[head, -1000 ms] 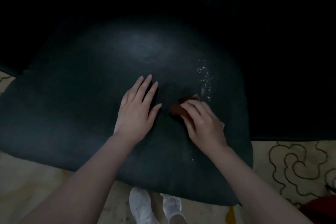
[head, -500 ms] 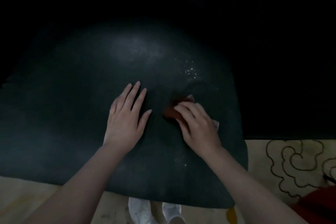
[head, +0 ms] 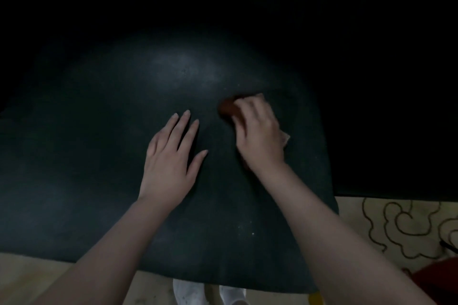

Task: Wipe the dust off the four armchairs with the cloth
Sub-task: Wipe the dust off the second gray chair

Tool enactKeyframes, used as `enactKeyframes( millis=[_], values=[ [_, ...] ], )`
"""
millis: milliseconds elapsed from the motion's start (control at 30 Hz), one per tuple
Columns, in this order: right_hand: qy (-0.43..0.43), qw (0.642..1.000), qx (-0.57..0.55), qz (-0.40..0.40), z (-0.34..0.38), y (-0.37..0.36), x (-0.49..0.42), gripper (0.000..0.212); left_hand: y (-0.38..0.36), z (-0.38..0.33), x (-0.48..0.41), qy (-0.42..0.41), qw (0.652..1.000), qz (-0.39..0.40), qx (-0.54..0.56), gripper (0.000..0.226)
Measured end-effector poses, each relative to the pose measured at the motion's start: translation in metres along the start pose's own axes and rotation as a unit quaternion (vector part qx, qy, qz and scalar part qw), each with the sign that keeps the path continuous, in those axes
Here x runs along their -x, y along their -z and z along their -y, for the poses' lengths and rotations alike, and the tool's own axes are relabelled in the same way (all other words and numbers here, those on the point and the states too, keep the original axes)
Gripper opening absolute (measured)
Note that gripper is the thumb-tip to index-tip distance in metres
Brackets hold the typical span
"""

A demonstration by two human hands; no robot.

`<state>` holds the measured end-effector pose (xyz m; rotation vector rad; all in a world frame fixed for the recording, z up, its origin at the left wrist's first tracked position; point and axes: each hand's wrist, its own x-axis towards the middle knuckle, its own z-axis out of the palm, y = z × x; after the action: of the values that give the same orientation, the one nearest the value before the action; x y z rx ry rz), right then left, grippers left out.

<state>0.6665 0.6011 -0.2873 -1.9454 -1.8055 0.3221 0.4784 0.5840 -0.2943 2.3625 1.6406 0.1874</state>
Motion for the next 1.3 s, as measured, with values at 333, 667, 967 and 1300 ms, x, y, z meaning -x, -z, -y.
enactKeyframes(
  millis=[333,667,967,1300],
  values=[
    [-0.122,0.991,0.013,-0.045,-0.065,0.036,-0.004,0.028,0.0,-0.002,0.0,0.008,1.0,-0.005,0.006,0.06],
    [0.082,0.996,0.015,0.033,-0.012,-0.002,-0.048,0.026,-0.002,-0.002,-0.001,0.007,1.0,-0.007,0.001,0.061],
    [0.088,0.994,-0.006,0.06,-0.049,0.027,0.002,0.026,0.002,0.0,0.001,0.011,0.999,0.006,0.035,0.063],
    [0.072,0.997,0.012,0.012,0.013,-0.026,-0.084,0.025,0.007,0.018,0.012,0.036,0.999,-0.005,0.013,0.064]
  ],
)
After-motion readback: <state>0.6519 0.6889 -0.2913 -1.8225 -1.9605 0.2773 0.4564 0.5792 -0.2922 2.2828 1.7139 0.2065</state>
